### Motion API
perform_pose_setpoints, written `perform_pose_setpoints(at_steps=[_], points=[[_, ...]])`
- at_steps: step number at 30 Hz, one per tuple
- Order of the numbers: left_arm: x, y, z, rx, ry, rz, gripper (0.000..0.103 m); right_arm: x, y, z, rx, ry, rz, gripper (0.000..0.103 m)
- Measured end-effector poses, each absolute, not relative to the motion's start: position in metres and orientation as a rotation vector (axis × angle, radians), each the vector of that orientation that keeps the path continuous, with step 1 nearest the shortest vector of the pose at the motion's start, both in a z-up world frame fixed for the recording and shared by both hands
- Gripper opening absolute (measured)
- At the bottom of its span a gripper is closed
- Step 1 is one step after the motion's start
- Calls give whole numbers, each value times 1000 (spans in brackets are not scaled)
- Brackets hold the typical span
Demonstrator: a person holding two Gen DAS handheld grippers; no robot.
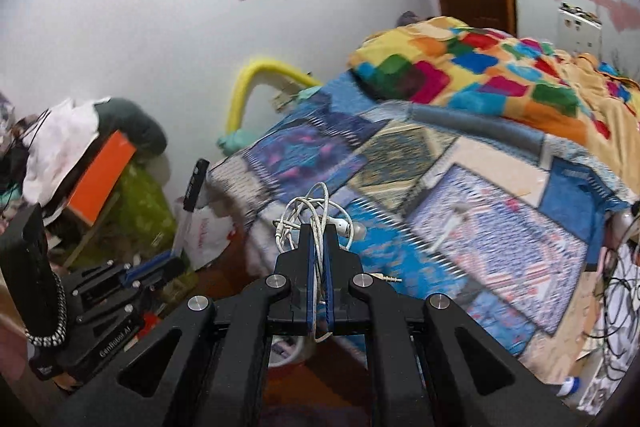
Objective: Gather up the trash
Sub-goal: 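Carry the clear pen and earphone cable over the white bin, then open the left tool over the bin while the right tool releases the cable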
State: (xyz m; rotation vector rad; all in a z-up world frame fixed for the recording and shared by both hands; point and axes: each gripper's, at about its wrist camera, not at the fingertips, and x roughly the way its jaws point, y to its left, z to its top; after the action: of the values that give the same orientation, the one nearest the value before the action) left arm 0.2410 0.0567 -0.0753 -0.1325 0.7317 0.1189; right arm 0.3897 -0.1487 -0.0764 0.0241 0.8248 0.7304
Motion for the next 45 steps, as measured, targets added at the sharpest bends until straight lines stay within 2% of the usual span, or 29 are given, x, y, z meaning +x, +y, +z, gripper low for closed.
perform_pose_setpoints(at_steps=[9, 18, 32, 45], points=[[173, 120, -94, -183, 754, 232, 7, 345, -85, -98, -3, 874, 798, 4], [132, 162, -135, -233, 819, 296, 7, 319, -21, -134, -83, 954, 836, 4], [133, 215, -212, -409, 935, 342, 7, 318, 48, -227, -217, 1165, 833, 4], [154, 224, -270, -539, 1028, 351, 7, 333, 96, -308, -293, 1366, 846, 4]])
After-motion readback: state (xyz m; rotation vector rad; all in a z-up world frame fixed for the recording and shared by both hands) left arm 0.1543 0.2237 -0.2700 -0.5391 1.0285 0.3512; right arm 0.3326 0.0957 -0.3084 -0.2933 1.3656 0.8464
